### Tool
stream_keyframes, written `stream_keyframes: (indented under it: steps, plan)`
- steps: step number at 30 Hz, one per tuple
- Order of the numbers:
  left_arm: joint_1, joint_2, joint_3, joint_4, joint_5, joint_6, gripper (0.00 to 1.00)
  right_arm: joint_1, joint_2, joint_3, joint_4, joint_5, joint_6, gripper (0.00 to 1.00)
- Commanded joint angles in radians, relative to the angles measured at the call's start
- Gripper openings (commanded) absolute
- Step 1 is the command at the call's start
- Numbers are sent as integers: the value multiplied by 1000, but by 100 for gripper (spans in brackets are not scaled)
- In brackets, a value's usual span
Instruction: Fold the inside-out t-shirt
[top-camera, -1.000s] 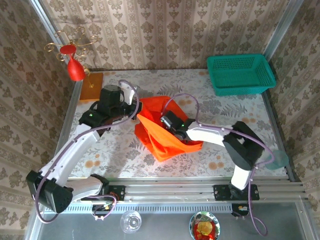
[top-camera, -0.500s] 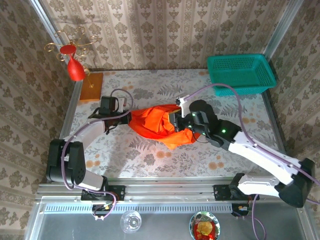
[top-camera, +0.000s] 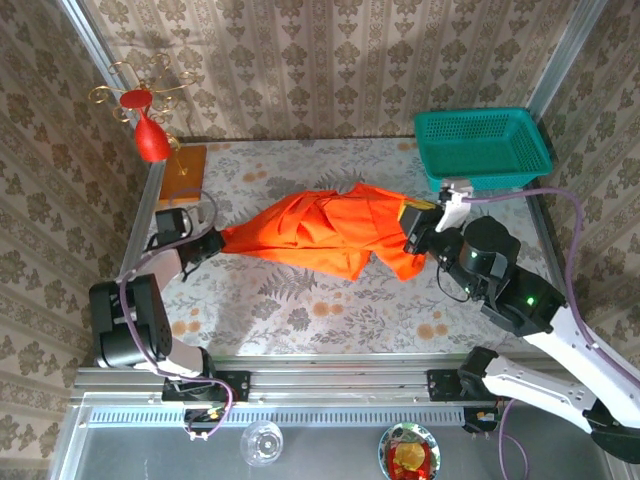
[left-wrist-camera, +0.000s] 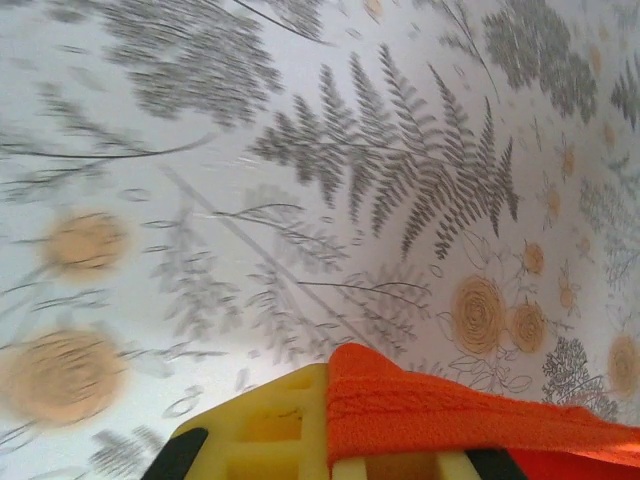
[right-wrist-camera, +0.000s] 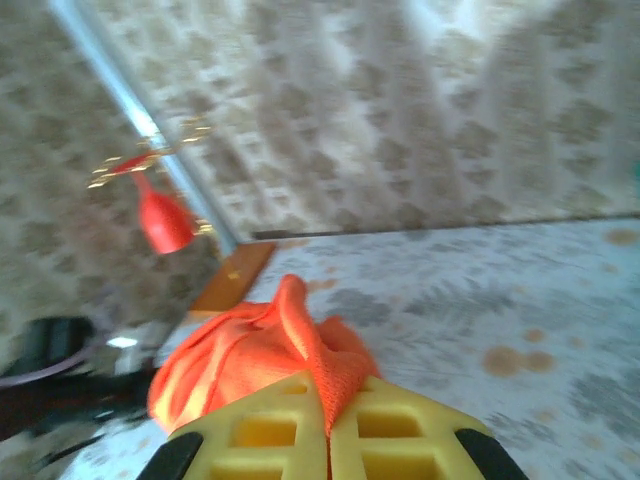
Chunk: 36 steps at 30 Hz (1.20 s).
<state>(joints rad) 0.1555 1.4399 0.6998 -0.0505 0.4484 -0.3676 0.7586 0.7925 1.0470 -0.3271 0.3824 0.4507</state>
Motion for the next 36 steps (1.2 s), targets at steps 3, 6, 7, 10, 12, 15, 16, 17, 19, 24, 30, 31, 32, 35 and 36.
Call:
stream_keyframes:
  steps: [3,6,7,10,12,15,16,17,19,24,30,31,32,35,36]
  plan:
    - [122,-146,-25,-17,-9,-31,0,-149,27,-65,-300,210,287,0]
    - [119,-183,-5,-63,-10,0,0,-308,73,-156,-323,14,379,2]
    - [98,-184,16,-100,-16,22,0,-350,97,-179,-318,-67,385,13]
    - [1,-181,82,-190,-30,86,0,-409,193,-183,-353,-206,371,49]
    - [-61,-175,122,-244,-53,118,2,-406,243,-171,-367,-236,329,53]
    - [-126,-172,169,-297,-100,151,7,-400,282,-158,-365,-286,269,55]
    - [-142,-170,187,-310,-108,159,7,-393,297,-155,-355,-317,242,55]
    - [-151,-167,202,-319,-115,160,8,-382,312,-153,-339,-354,212,55]
    - [-171,-159,234,-337,-122,165,8,-339,364,-142,-314,-426,152,54]
    - [-200,-134,296,-367,-123,191,6,-182,555,-70,-325,-423,61,57]
    - [-206,-88,417,-411,-85,214,1,-100,859,57,-357,-361,21,63]
    - [-209,-78,440,-411,-61,223,0,-100,893,69,-360,-348,25,61]
    - [-213,-63,469,-416,-43,230,0,-100,916,76,-357,-337,29,58]
    - [-221,-2,554,-433,-23,248,0,-107,933,82,-354,-344,37,32]
    - [-222,21,589,-438,-24,252,0,-109,920,78,-357,-341,43,16]
